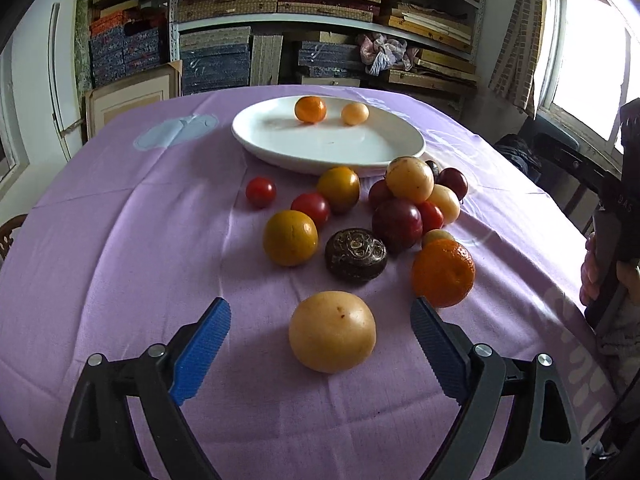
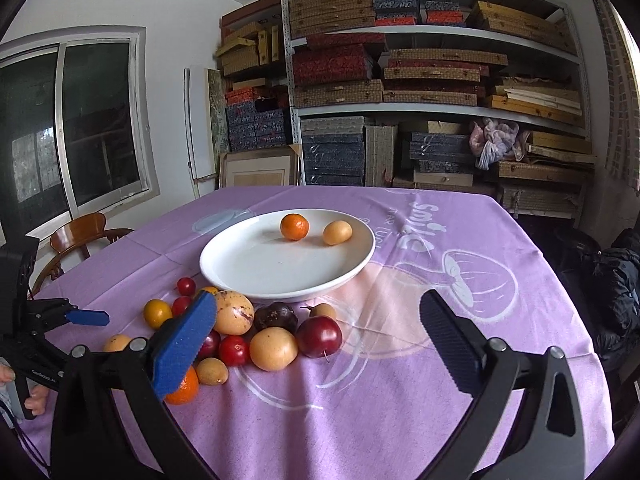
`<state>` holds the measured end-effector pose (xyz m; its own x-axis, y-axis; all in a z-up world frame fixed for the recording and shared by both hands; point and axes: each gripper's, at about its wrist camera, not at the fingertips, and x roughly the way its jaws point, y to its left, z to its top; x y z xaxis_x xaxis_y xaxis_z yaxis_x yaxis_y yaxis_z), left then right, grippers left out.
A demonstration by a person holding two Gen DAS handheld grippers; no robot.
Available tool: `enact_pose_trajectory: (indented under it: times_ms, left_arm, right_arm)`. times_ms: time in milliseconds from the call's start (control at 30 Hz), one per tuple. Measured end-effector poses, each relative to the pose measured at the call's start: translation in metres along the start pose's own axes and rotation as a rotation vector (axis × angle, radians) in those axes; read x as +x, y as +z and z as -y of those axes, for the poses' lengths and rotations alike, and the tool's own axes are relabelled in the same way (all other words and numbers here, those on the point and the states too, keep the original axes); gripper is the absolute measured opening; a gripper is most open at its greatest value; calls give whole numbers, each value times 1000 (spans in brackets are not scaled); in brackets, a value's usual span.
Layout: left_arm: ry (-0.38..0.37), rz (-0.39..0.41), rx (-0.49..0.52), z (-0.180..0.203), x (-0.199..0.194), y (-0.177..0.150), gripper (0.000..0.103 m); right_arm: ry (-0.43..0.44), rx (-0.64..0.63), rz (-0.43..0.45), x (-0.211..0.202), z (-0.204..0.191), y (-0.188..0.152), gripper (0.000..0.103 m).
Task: Organize fruits
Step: 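Grasp the large pale grapefruit with the left gripper, then place the grapefruit on the plate with left gripper while right places a tangerine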
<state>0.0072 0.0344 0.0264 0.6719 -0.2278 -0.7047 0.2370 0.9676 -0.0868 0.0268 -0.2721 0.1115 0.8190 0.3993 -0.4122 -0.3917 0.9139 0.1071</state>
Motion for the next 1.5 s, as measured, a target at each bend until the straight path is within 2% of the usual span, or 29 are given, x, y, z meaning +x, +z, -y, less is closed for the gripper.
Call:
enact_pose_trajectory:
  times_ms: [267, 367, 500, 600, 767, 867, 1033, 1200, 1300, 1367, 1433, 1500]
  left_arm:
    - [-13, -43, 2, 0, 12, 0, 89]
    - [-14, -46, 11, 2, 13, 1, 79]
    - [-34, -68, 9, 2, 18, 1, 55]
    - [-49, -71, -3, -1, 19, -1, 48]
    - [-45, -68, -9, -2, 18, -2, 47]
    - [-29, -29, -41, -8, 10, -2, 47]
    - [-2, 5, -129, -29, 2, -3, 47]
    - [1, 3, -108, -25, 0, -2, 47]
    - [0, 0, -103, -24, 1, -2, 47]
    - [-1, -1, -106, -27, 1, -2, 47]
    - [-1, -2, -105, -26, 2, -1, 47]
    - [-1, -3, -104, -26, 2, -1, 47]
  right_arm:
    - [41, 43, -56, 12, 2, -3, 99]
    - [57, 27, -68, 15, -3, -4, 99]
    - [68, -10, -72, 15, -12, -6, 99]
    - [85, -25, -80, 17, -17, -6, 99]
    - [157, -8, -121, 22, -21, -8, 99]
    - [219, -21, -174, 28, -32, -12, 99]
    - [238, -158, -230, 34, -73, -23, 99]
    - [241, -279, -288, 44, -108, -36, 99]
    - [256, -311, -286, 45, -120, -38, 88]
    - [258, -330, -324, 53, -125, -40, 61]
    - [269, -331, -361, 61, -128, -41, 55]
    - [270, -325, -374, 65, -129, -40, 55]
